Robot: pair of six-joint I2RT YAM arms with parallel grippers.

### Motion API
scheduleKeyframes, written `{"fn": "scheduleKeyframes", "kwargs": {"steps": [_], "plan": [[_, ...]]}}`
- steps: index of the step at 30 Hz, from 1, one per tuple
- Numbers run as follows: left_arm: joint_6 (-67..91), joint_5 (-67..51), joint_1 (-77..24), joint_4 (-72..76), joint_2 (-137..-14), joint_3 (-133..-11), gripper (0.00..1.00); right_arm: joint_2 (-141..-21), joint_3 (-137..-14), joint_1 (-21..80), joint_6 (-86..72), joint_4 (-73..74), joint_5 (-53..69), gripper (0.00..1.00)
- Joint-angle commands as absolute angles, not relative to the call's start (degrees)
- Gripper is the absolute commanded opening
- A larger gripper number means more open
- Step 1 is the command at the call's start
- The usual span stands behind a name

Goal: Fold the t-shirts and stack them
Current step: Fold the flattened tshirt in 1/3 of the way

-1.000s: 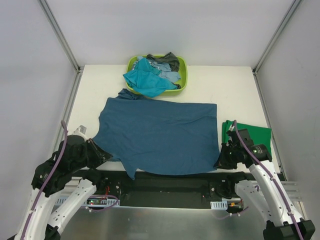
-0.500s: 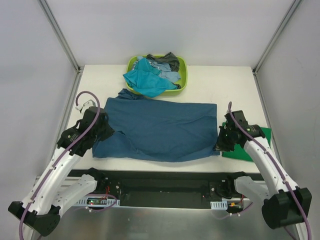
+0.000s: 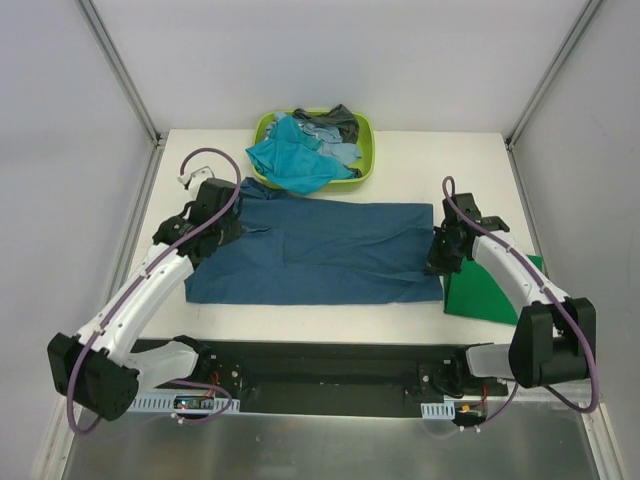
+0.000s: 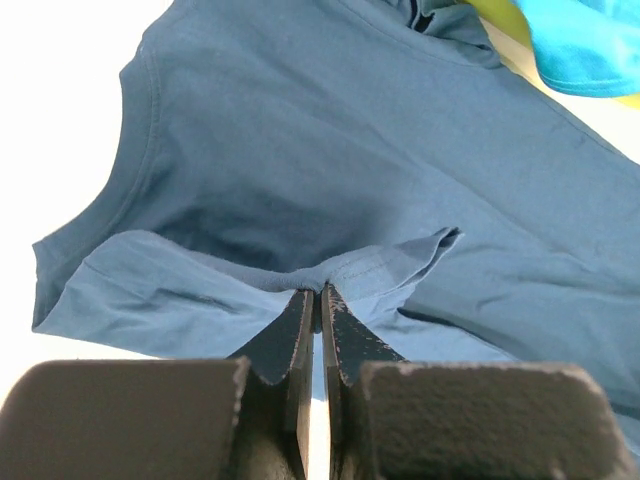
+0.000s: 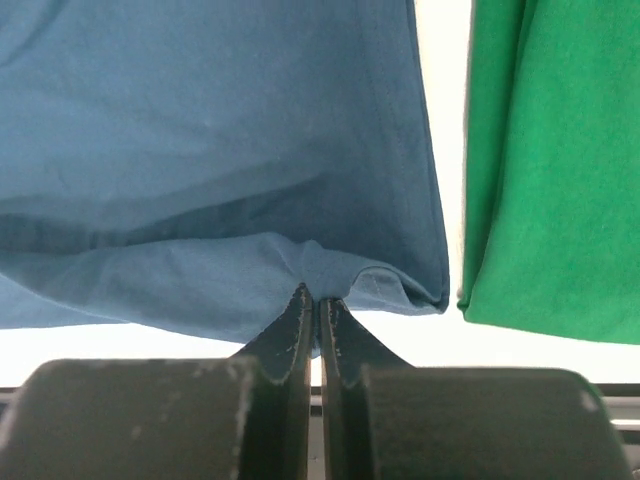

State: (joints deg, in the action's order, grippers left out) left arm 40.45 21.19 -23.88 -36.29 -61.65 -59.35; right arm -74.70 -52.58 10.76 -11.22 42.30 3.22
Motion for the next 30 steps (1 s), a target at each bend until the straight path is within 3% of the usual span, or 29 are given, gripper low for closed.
{"fn": "scheduleKeyframes", "kwargs": {"steps": [1,10,13,14,16,17,19,20,23,27,30], "plan": [[35.8,21.4,-22.0,-30.0,-66.5,-61.4,0.00,-77.9,-55.0,10.0,-11.2,39.1,1.1,0.02],[31.6,18.6,-18.7,-24.5,-77.1,-63.2,0.00,-84.2,-55.7,9.3,-12.7,33.8,-2.5,0.09],[31.2,21.3,-17.6,-23.9,-79.5,-62.9,0.00,-86.4,-56.0,8.9,-13.4,28.7,-6.8,0.20],[31.5,22.1,-17.1,-23.6,-80.6,-62.8,0.03,-87.0,-56.2,8.8,-14.0,27.2,-8.5,0.30],[31.3,20.4,-15.9,-22.6,-82.1,-63.4,0.23,-87.6,-57.0,8.7,-14.1,25.4,-9.9,0.37],[30.9,19.8,-15.6,-22.5,-82.8,-64.0,0.41,-87.5,-57.5,8.7,-13.4,24.4,-9.8,0.42],[29.7,18.5,-15.2,-22.6,-83.1,-65.4,0.83,-86.4,-58.0,8.7,-11.8,24.3,-8.9,0.66],[29.4,17.8,-15.2,-22.8,-82.5,-65.8,0.99,-85.3,-57.7,8.8,-10.9,24.3,-8.1,0.71],[30.7,14.6,-15.2,-22.8,-79.1,-63.9,0.99,-80.4,-54.7,8.8,-8.9,24.5,-4.6,0.89],[33.0,9.5,-15.2,-22.8,-71.7,-57.4,0.99,-72.8,-48.4,8.9,-6.9,23.5,2.5,0.99],[34.6,8.2,-15.2,-23.5,-65.9,-51.8,0.99,-69.0,-44.5,9.1,-5.4,20.7,10.6,0.96]]}}
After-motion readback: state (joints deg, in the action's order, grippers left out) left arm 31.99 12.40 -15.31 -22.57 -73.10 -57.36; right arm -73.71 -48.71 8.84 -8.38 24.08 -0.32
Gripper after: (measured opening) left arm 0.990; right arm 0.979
